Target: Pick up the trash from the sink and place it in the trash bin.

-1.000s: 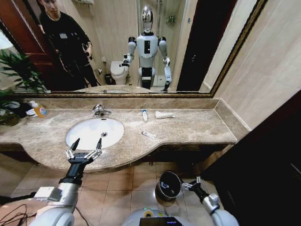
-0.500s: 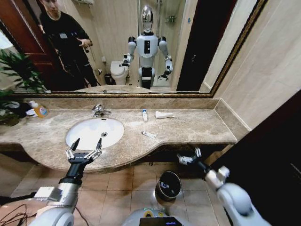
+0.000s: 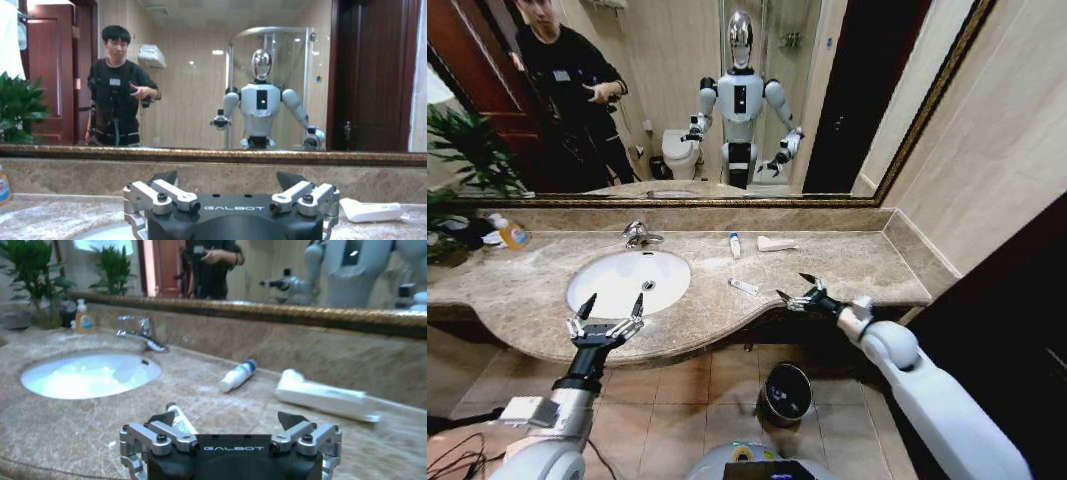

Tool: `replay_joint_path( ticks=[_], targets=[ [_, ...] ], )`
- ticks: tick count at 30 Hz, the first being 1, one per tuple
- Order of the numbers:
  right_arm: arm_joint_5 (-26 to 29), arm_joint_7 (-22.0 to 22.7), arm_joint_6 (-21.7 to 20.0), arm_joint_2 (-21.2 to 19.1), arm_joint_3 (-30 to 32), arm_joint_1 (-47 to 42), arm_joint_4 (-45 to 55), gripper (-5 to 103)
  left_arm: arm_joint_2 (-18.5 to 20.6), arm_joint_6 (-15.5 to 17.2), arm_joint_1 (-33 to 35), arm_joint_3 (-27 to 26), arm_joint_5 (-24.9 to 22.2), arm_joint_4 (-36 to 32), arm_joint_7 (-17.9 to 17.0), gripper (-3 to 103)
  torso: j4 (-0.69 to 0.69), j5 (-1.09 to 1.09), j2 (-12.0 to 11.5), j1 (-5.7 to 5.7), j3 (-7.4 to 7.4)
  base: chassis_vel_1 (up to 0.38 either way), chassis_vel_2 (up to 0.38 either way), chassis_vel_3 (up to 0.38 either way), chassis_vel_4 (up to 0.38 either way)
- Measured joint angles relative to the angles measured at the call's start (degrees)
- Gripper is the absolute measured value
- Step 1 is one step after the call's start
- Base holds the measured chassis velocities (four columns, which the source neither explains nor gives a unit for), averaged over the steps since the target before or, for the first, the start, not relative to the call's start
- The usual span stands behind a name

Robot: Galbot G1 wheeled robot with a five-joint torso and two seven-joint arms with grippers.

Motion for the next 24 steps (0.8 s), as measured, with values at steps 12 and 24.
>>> replay_joint_path(
  ticks=[12,24],
  targets=[
    [-2.26,3.46,0.86,1.9,-13.79,10.46,-7.85,100,0.0,0.0,0.0,0.0,0.0,0.0,0.0,100,0.0,0.0,0.0,0.0,0.0,0.0,0.0,0.0,0.0],
    [-0.11,7.45,-3.27,-0.11,-22.67,18.01,-9.46,100,0.0,0.0,0.0,0.0,0.0,0.0,0.0,100,-0.01,0.0,0.0,-0.01,-0.01,0.0,0.0,0.0,0.0]
  ],
)
